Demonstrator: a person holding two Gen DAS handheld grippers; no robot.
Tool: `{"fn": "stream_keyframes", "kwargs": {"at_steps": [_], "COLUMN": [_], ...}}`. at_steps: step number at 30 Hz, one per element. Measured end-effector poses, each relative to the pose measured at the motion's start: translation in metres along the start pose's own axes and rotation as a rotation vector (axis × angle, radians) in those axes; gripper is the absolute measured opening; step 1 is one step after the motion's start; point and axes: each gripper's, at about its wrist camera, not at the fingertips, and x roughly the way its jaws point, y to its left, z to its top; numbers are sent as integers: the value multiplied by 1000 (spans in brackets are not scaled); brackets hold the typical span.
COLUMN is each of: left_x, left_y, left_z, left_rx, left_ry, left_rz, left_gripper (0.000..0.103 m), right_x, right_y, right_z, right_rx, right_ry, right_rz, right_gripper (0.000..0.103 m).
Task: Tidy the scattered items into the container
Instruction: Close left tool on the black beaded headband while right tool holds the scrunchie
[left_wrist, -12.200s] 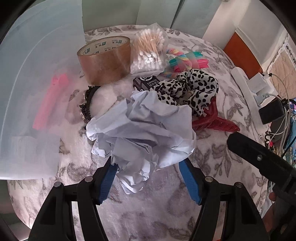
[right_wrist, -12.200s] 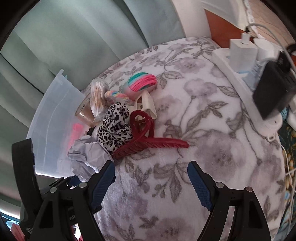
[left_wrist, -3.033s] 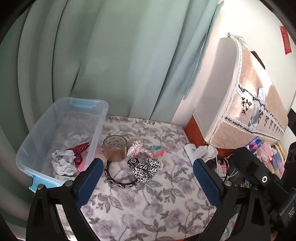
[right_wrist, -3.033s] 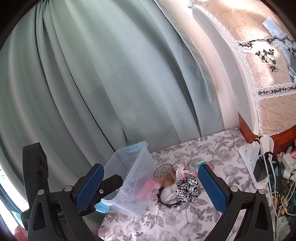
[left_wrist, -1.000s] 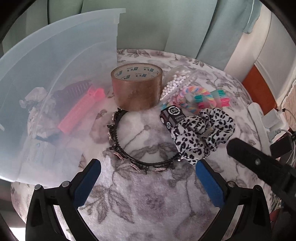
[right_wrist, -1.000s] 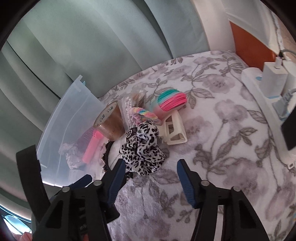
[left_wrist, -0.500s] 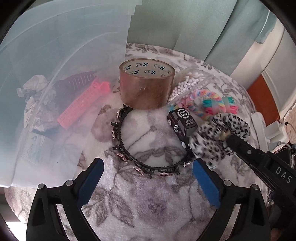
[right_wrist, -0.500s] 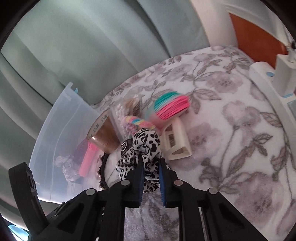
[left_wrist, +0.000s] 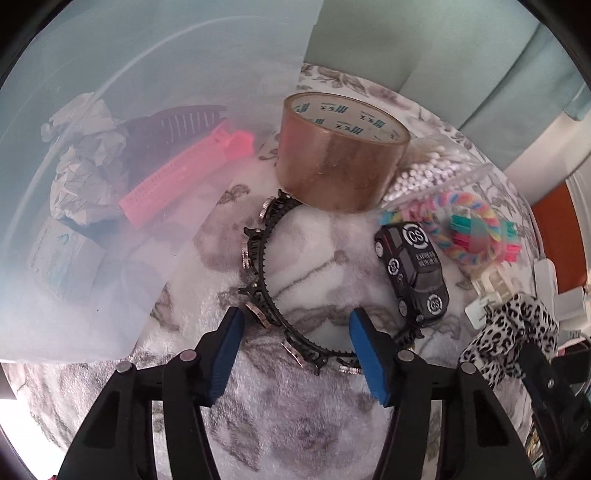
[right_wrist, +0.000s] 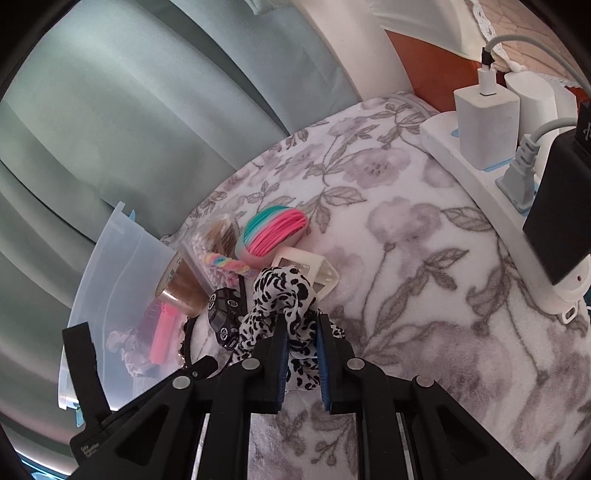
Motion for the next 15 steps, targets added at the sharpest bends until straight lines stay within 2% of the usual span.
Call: {"fn": "stream_keyframes", "kwargs": {"at_steps": [4, 9, 15], "left_x": [2, 2, -1], "left_y": [4, 3, 7], "left_z": [5, 2, 0], "left_rx": [-54, -38, -19], "left_ry": [-25, -36, -23], "left_rz": [33, 84, 67], "left_gripper": [45, 29, 27], "right_x": [0, -5, -16], "right_y": [3, 7, 9], "right_z": [-3, -5, -7], "right_rx": [-12, -17, -14], "right_ry": [7, 4, -11], "right_rz": [14, 21, 26], "right_gripper": [16, 15, 15]}}
